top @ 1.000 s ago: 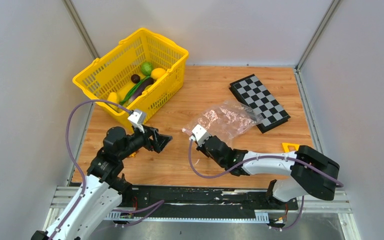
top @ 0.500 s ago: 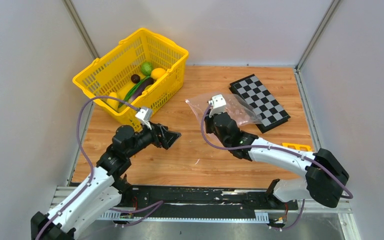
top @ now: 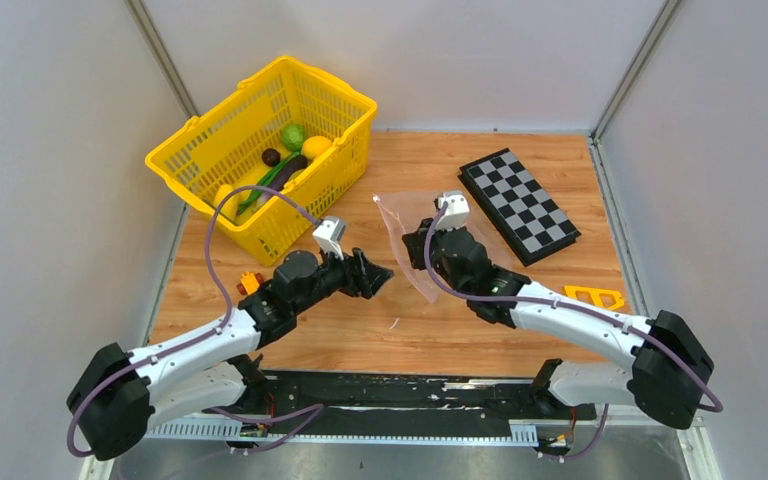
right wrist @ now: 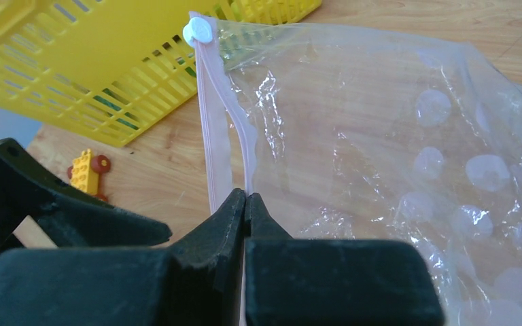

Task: Place the food in the zip-top bag and seal the zipper
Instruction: Open the zipper of the food storage bag.

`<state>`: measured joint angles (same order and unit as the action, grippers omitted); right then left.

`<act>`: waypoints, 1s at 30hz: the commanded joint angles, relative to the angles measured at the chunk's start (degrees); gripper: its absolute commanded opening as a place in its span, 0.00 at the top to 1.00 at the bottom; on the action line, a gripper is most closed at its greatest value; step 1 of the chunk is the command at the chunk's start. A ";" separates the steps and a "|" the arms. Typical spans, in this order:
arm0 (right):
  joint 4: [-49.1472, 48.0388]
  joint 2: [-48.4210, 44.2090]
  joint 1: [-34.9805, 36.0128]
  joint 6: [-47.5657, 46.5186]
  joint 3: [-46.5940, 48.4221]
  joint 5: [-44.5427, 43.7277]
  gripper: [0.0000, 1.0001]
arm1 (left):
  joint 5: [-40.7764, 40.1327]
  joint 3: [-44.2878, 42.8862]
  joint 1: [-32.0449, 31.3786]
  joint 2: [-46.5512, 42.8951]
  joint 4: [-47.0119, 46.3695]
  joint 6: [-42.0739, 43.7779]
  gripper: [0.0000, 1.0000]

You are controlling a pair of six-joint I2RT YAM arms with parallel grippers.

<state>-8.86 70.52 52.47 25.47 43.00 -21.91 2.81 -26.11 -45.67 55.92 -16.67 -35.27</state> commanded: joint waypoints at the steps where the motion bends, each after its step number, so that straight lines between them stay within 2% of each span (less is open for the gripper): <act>1: 0.43 -2.50 0.35 1.39 0.83 3.62 1.00 | -8.00 0.31 -1.77 -1.33 -8.77 -2.38 0.21; 7: 2.00 -3.00 0.29 0.01 2.24 7.34 1.00 | -10.26 0.11 -4.21 0.38 -13.61 -2.65 0.23; 15: 2.77 -6.35 0.35 0.59 0.88 8.65 1.00 | -13.36 -2.15 -4.86 3.60 -9.47 -1.64 0.42; 19: 5.11 -7.75 0.31 -1.13 1.92 10.78 1.00 | -13.44 -3.17 -5.08 4.53 -9.34 -1.29 0.41; 24: 5.85 -9.69 0.35 -2.30 2.20 13.28 1.00 | -10.52 -2.64 -6.10 6.53 -16.69 -1.82 0.41; 30: 7.71 -11.81 0.35 -3.79 2.45 15.06 1.00 | -11.98 -5.23 -7.45 8.56 -13.22 -0.79 0.59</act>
<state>-2.13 61.06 52.49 23.59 43.11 -8.75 -7.81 -28.64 -52.45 64.23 -28.12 -36.88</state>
